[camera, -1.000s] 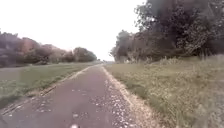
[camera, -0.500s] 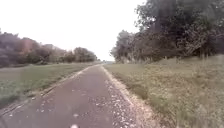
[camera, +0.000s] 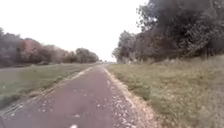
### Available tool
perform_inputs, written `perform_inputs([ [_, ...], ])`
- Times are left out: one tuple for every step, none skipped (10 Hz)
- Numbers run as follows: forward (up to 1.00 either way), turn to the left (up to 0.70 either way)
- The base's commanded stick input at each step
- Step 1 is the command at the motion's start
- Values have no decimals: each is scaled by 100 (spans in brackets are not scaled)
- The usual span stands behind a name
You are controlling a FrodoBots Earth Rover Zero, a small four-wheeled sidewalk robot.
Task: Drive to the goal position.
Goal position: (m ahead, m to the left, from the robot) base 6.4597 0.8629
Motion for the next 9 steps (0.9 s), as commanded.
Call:
perform_inputs([
  [0, 70],
  [0, 70],
  [0, 70],
  [0, 70],
  [0, 3],
  [0, 1],
  [0, 0],
  [0, 0],
  [0, 2],
])
